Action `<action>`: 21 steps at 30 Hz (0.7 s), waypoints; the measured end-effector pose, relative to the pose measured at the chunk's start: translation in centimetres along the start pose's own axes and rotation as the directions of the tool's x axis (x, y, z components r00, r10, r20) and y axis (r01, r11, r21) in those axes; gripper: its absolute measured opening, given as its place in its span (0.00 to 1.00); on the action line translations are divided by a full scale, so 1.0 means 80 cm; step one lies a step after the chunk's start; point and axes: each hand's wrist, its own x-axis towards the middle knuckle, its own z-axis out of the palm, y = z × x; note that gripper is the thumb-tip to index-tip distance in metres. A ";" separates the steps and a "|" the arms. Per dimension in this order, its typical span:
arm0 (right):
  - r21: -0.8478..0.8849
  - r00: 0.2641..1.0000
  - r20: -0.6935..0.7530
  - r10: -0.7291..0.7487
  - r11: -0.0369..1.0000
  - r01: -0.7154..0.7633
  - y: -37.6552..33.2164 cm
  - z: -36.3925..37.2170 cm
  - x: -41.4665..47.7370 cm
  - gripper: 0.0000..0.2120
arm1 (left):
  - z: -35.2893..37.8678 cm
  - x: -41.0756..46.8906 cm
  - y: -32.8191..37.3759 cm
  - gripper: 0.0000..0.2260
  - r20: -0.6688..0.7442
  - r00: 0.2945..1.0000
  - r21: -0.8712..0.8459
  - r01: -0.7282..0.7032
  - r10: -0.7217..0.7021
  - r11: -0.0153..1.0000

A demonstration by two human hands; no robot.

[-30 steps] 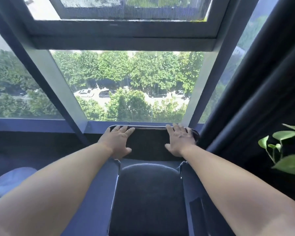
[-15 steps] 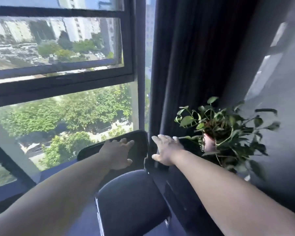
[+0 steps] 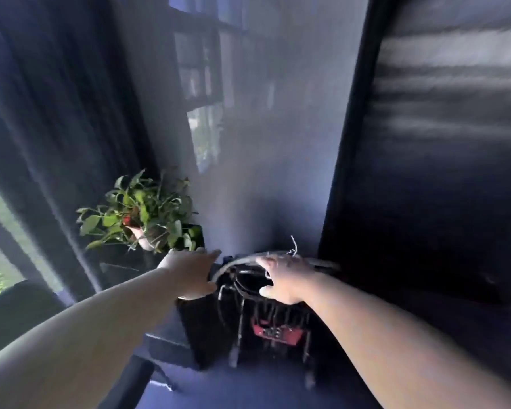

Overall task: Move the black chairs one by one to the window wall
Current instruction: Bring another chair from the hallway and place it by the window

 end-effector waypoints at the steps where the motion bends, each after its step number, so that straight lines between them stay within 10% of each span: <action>1: 0.021 0.998 0.000 0.061 0.998 -0.061 0.043 0.007 -0.040 0.33 | -0.013 0.009 0.046 0.36 -0.007 0.999 0.013 -0.049 0.049 0.999; 9: 0.236 0.820 0.069 0.568 0.789 -0.567 0.381 0.084 -0.486 0.33 | -0.120 0.001 0.562 0.37 -0.050 0.883 0.120 -0.458 0.466 0.881; 21: 0.396 0.260 0.153 0.953 0.182 -0.900 0.627 0.115 -1.115 0.34 | -0.294 -0.191 1.249 0.36 -0.085 0.399 0.248 -0.879 0.913 0.407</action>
